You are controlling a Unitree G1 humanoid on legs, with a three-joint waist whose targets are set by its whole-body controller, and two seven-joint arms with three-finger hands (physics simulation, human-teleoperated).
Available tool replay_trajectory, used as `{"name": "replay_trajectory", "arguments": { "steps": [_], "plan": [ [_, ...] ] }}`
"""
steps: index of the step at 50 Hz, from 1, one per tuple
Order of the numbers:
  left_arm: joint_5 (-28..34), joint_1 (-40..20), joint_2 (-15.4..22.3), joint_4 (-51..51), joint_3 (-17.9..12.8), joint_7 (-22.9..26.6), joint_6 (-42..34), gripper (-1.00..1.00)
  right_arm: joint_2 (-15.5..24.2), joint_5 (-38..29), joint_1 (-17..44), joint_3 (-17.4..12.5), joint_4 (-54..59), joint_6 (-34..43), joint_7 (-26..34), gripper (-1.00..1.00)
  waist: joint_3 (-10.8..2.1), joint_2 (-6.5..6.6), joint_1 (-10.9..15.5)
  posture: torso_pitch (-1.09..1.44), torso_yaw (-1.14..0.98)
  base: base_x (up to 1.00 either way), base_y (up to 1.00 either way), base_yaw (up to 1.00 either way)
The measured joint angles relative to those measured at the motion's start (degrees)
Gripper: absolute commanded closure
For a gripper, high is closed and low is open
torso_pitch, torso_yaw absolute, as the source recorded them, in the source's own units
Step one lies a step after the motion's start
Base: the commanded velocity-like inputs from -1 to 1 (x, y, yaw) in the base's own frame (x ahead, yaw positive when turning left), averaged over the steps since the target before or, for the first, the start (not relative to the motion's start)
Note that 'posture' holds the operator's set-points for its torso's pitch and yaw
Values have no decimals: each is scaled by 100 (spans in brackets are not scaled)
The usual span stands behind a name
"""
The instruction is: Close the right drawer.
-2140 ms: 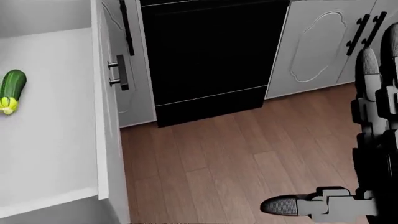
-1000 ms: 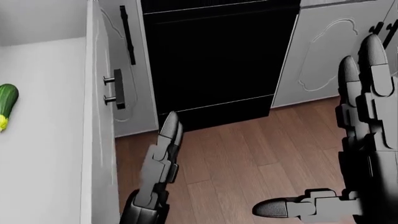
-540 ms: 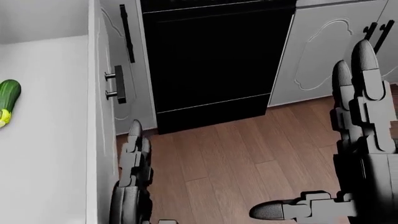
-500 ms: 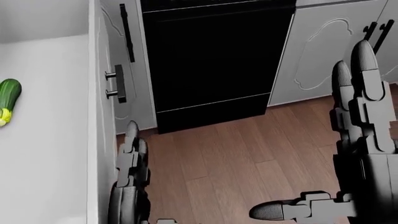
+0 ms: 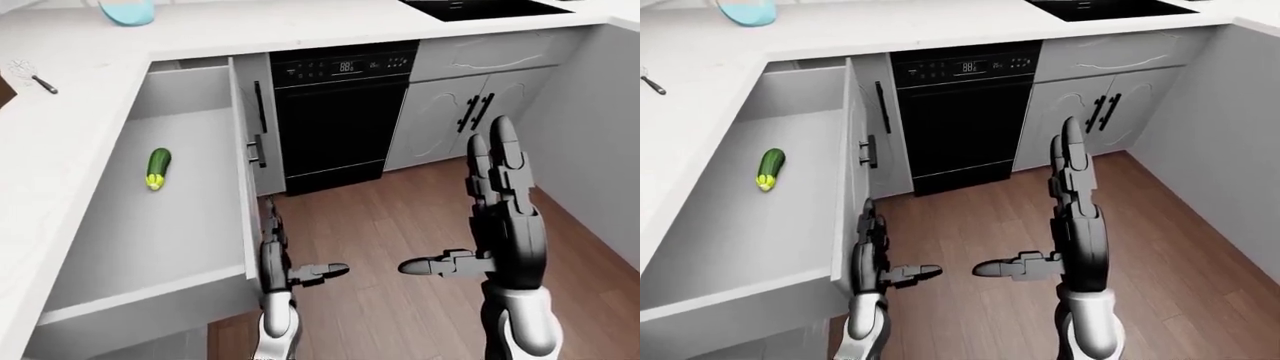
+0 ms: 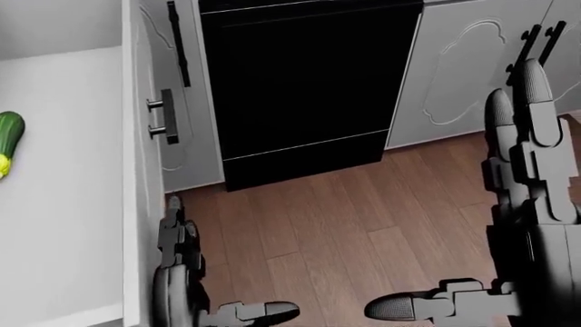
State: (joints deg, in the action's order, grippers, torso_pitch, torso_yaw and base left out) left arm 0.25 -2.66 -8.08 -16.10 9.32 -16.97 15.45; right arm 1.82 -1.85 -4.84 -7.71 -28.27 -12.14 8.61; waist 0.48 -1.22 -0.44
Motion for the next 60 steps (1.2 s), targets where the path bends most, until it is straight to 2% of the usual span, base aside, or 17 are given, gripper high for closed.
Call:
{"name": "replay_trajectory", "arguments": {
  "steps": [11, 25, 38, 50, 60],
  "plan": [
    [-187, -136, -11, -237, -150, -400, -66, -100, -11, -40, -3, 51, -65, 55, -25, -100, -15, 1, -22, 0, 0, 0, 0, 0],
    [-421, -181, 11, -209, -260, -625, -138, -100, 5, -18, 0, 7, 1, 1, -4, -100, 5, -4, -46, 0, 0, 0, 0, 0],
    [-576, -227, 66, -221, -331, -609, -128, -100, -9, -36, -12, 26, -128, 79, -6, -100, 19, -6, -76, 0, 0, 0, 0, 0],
    [-534, -436, 105, -472, -484, -917, -24, -100, -9, -38, -22, 19, -90, 59, 5, -100, 27, -12, -110, 0, 0, 0, 0, 0],
    [-749, -451, 123, -508, -556, -906, 161, -100, -5, -21, -43, -7, 57, -95, 12, -100, 16, 7, -108, 0, 0, 0, 0, 0]
  ]
}}
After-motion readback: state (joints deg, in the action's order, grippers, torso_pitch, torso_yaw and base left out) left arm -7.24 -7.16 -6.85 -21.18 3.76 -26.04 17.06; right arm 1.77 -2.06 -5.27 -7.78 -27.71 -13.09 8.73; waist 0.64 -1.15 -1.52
